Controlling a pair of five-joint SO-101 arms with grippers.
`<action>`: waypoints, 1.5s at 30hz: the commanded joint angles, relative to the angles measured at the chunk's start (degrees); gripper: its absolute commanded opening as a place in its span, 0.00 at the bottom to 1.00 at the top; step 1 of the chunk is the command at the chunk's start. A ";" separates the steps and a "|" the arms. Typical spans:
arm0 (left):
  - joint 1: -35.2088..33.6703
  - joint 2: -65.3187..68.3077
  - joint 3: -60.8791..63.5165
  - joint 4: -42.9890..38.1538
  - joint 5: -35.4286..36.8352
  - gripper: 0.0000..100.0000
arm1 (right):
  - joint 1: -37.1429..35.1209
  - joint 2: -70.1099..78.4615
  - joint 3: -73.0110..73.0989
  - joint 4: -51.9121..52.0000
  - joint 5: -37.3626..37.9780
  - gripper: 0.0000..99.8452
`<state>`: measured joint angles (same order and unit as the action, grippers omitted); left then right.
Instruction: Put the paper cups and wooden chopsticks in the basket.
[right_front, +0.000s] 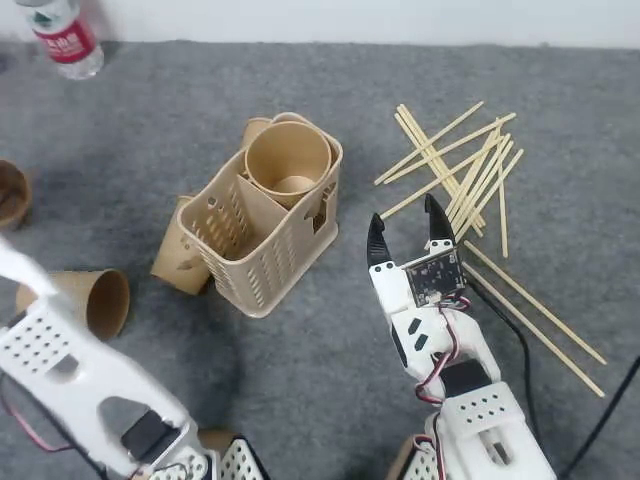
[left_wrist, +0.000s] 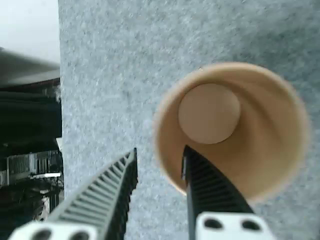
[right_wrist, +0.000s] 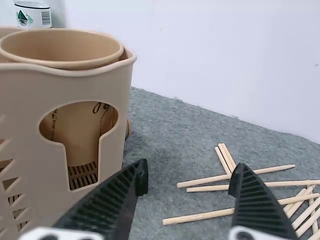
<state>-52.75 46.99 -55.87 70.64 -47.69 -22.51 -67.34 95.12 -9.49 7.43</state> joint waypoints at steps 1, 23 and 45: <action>0.70 -0.88 1.45 1.14 -0.62 0.14 | 0.57 -0.75 0.88 0.13 0.79 0.27; 2.02 -1.41 -5.23 1.32 7.91 0.08 | 0.66 -0.75 0.97 0.13 0.79 0.27; 8.26 0.00 -10.59 16.70 5.19 0.23 | 0.75 -0.75 0.97 0.13 0.79 0.27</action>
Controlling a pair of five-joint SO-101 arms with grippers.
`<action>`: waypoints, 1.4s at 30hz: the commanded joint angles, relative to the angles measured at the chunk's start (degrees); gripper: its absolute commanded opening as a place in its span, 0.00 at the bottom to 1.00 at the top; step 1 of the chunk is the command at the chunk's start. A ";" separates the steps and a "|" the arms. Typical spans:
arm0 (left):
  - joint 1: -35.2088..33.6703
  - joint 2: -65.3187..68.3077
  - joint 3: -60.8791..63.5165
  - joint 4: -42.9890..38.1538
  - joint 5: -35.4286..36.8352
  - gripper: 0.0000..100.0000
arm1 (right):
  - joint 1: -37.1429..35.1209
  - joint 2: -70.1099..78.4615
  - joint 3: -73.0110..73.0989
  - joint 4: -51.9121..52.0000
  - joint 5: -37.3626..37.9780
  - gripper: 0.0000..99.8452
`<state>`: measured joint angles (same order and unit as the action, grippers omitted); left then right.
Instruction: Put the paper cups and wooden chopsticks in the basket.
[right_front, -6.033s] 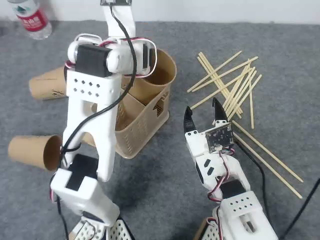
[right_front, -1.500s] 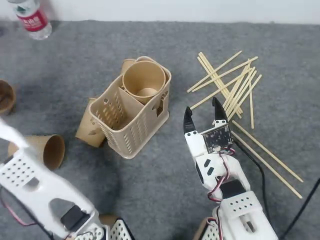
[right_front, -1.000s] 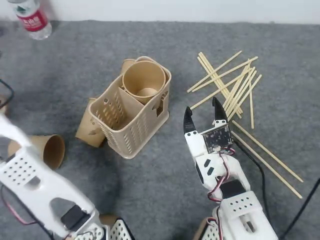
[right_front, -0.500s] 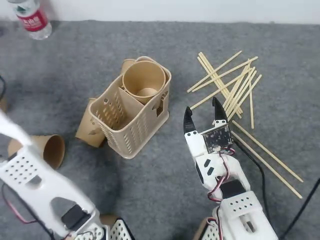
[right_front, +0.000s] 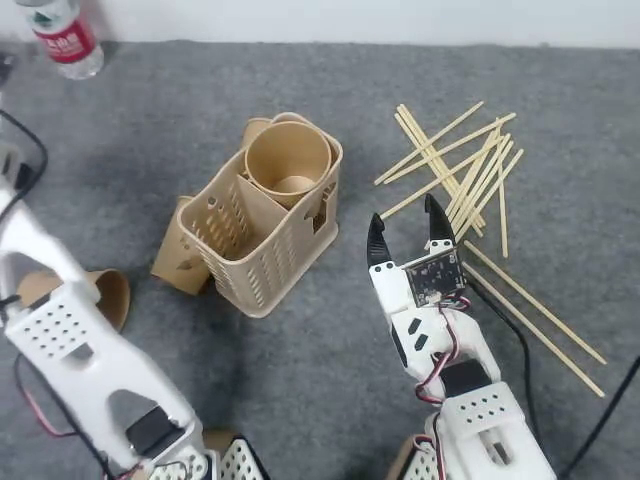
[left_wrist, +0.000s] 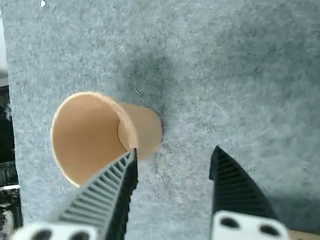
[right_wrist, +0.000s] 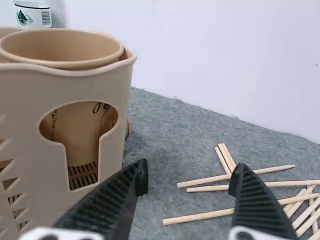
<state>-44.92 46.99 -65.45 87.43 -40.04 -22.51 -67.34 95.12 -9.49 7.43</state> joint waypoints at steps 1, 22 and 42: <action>0.35 0.62 -1.19 -0.97 -2.46 0.23 | 0.75 -0.75 0.97 0.13 0.79 0.27; -3.78 15.12 -3.56 -9.14 -6.77 0.21 | 0.57 -0.75 1.05 0.22 0.79 0.27; 9.85 8.62 -3.65 13.19 -6.59 0.01 | 0.84 -0.75 0.88 0.22 0.79 0.27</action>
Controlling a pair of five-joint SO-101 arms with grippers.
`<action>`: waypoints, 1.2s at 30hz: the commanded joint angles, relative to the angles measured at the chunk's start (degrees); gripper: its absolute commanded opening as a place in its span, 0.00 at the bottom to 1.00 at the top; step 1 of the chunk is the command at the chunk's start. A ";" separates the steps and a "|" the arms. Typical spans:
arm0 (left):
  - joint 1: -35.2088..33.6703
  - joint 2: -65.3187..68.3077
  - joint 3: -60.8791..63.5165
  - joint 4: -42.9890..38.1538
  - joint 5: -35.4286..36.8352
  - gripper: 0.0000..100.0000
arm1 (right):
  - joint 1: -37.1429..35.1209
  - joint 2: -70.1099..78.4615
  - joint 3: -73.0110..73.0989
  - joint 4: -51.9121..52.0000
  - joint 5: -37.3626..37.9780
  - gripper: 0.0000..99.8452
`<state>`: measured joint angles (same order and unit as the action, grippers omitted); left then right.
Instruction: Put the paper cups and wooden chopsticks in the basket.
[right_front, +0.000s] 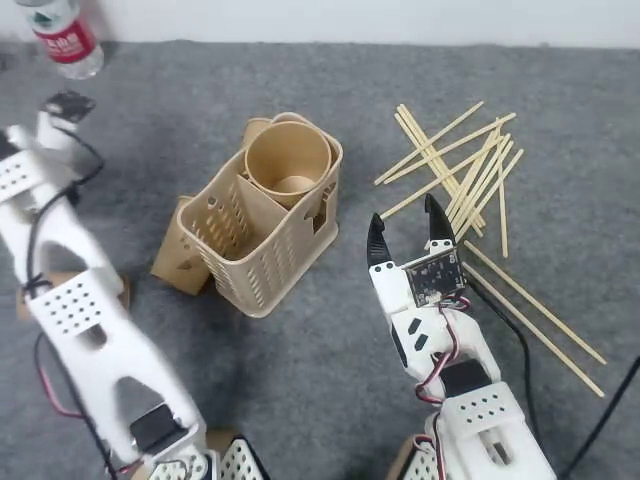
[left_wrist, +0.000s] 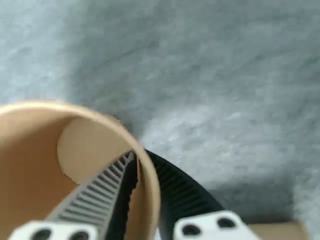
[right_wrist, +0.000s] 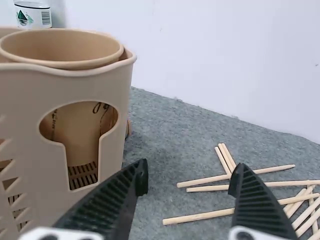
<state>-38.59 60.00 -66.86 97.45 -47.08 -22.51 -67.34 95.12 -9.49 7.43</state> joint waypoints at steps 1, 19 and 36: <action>3.87 -4.40 -2.24 3.16 1.41 0.01 | 0.84 -0.75 0.88 0.22 0.79 0.27; 10.37 -11.78 1.63 3.34 9.05 0.01 | 0.92 -0.75 0.88 -0.04 0.79 0.27; 13.98 -41.23 27.38 2.99 7.03 0.01 | 0.92 -0.75 0.88 0.13 0.79 0.27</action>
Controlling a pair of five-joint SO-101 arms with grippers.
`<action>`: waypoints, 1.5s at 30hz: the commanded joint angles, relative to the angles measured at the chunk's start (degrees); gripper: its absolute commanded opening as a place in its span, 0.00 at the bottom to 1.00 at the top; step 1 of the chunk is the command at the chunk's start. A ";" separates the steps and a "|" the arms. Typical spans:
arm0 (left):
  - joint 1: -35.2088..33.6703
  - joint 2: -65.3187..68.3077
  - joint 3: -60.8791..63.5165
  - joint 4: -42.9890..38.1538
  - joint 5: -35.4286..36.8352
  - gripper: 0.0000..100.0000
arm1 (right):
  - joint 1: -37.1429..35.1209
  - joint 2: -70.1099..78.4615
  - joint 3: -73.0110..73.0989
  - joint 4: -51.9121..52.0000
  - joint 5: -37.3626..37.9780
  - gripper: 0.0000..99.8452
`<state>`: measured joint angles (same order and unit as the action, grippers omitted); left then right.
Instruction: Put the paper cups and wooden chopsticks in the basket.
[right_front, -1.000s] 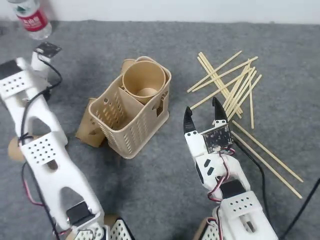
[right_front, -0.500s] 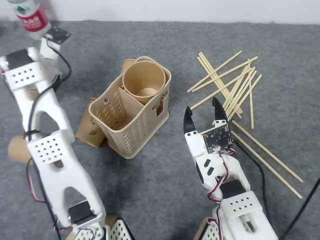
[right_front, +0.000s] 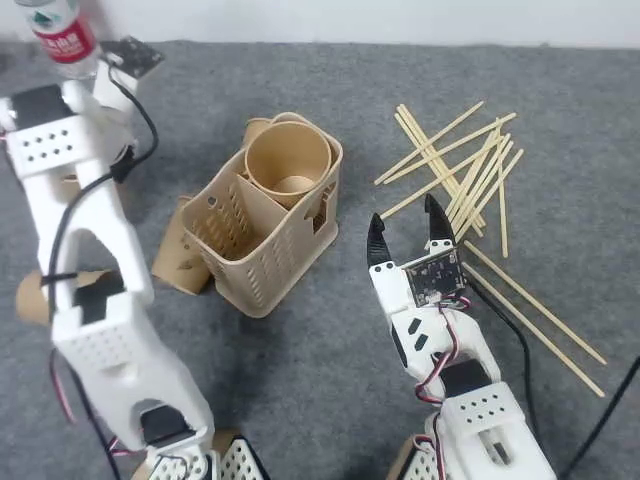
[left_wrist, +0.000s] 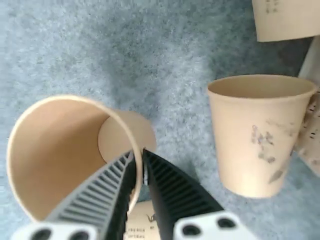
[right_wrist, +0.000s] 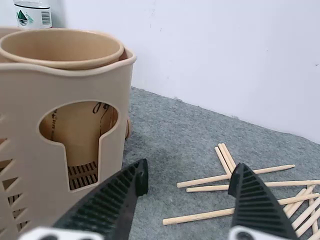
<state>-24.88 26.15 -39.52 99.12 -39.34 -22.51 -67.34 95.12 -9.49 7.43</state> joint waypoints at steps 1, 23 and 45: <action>0.44 -8.44 -0.13 1.32 -0.70 0.01 | 0.92 -0.75 0.88 0.13 0.79 0.27; 43.34 -39.56 3.21 -2.55 21.54 0.01 | 4.44 -0.75 0.97 0.13 0.26 0.27; 40.18 -28.66 4.00 1.58 22.42 0.01 | 7.69 -0.66 -0.70 0.13 -2.46 0.18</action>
<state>16.97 -0.75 -35.82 99.38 -18.59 -15.47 -67.34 95.12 -9.49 5.67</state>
